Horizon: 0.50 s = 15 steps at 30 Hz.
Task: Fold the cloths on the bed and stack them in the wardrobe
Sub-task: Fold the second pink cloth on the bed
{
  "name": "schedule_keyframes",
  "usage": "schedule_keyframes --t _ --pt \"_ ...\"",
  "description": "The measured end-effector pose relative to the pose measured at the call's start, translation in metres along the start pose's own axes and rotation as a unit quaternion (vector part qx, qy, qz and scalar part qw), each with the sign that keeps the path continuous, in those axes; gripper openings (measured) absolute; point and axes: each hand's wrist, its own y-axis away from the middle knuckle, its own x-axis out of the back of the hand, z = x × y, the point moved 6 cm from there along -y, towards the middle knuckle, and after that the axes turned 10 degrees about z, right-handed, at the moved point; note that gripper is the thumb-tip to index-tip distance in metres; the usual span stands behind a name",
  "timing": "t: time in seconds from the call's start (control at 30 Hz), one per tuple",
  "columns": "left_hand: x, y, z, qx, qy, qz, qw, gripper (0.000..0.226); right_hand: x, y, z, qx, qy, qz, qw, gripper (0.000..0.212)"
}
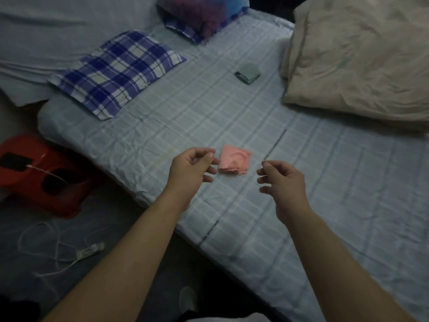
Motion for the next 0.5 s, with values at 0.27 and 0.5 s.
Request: schedule_keyframes --t 0.27,0.5 --pt "-0.054 -0.091 -0.052 0.022 -0.112 0.005 0.993 0.01 -0.041 -0.102 0.044 -0.063 0.06 -0.007 0.996 0.011" --pt "-0.101 -0.173 -0.131 0.003 -0.237 -0.024 0.971 0.011 -0.079 -0.179 0.11 -0.108 0.135 -0.007 0.985 0.012"
